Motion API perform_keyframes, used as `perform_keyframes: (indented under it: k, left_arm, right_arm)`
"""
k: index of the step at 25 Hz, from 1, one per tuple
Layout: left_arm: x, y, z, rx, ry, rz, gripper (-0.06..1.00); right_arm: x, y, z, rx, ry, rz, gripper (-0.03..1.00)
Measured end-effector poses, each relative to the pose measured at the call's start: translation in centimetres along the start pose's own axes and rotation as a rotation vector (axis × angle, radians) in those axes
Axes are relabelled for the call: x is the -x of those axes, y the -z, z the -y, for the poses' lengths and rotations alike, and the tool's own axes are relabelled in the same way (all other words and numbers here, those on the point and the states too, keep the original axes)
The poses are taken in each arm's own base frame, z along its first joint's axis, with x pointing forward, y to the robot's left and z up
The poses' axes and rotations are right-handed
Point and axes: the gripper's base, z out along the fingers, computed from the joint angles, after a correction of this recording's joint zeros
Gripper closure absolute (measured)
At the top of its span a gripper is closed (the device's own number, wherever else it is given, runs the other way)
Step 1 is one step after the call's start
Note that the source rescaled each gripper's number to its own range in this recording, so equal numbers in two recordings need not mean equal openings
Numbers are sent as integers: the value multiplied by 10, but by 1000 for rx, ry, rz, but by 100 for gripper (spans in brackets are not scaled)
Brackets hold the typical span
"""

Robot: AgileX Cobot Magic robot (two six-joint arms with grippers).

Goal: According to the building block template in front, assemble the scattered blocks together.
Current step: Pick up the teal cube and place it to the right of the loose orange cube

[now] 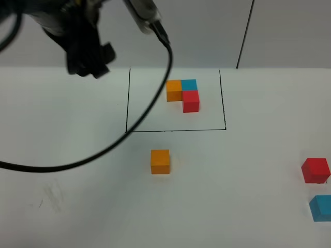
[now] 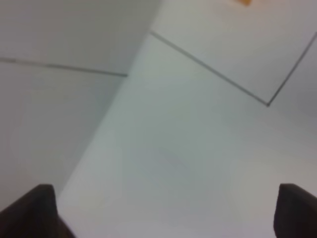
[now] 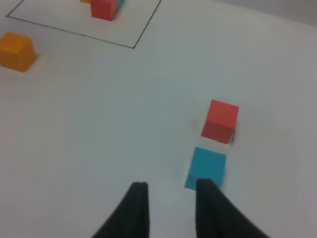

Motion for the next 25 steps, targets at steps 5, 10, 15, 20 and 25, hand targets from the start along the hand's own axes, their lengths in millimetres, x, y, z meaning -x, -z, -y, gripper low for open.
perform_keyframes:
  k: [5,10,15,20,25]
  left_arm:
    - [-42,57,-40,116,189,77,-3]
    - [-84,110,-54,164,294,175,-3]
    - [-136,147,-47,175,341,243,-2]
    - [-196,167,-26,184,401,287,-2]
    - [-259,190,3,135,493,413,-2]
  right_arm:
    - [0,0,0,0,0,0,97]
    - [0,0,0,0,0,0,97]
    - [0,0,0,0,0,0,97]
    - [0,0,0,0,0,0,97]
    - [0,0,0,0,0,0,97]
